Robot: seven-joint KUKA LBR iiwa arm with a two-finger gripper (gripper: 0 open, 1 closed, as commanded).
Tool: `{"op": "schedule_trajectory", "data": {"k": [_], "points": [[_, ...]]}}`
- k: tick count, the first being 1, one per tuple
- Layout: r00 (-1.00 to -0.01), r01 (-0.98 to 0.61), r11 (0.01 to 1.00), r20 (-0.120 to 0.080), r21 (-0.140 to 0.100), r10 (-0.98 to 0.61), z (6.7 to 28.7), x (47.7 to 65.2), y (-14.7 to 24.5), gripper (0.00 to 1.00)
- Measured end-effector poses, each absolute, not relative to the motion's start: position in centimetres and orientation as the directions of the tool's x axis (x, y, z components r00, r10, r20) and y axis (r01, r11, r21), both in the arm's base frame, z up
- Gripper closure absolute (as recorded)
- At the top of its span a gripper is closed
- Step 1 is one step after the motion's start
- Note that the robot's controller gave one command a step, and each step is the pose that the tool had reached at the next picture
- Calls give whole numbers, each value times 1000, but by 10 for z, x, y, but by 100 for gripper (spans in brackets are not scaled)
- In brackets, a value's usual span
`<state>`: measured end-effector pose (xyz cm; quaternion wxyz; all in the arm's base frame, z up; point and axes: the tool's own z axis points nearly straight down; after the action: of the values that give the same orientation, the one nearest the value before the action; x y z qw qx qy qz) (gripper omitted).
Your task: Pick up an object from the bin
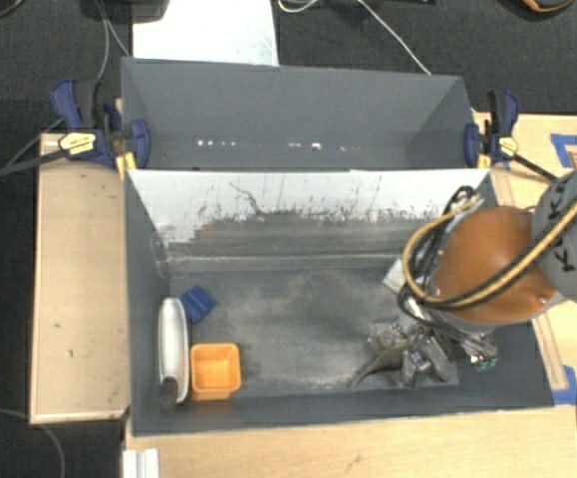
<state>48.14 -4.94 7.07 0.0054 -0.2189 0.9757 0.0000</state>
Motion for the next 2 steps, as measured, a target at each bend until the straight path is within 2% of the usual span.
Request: {"op": "schedule_trajectory", "data": {"k": [1, 2], "points": [[-904, -426, 905, -11, -2, -426, 71, 481, -49, 100], [-911, -412, 911, -17, -6, -412, 130, 481, -58, 100]]}}
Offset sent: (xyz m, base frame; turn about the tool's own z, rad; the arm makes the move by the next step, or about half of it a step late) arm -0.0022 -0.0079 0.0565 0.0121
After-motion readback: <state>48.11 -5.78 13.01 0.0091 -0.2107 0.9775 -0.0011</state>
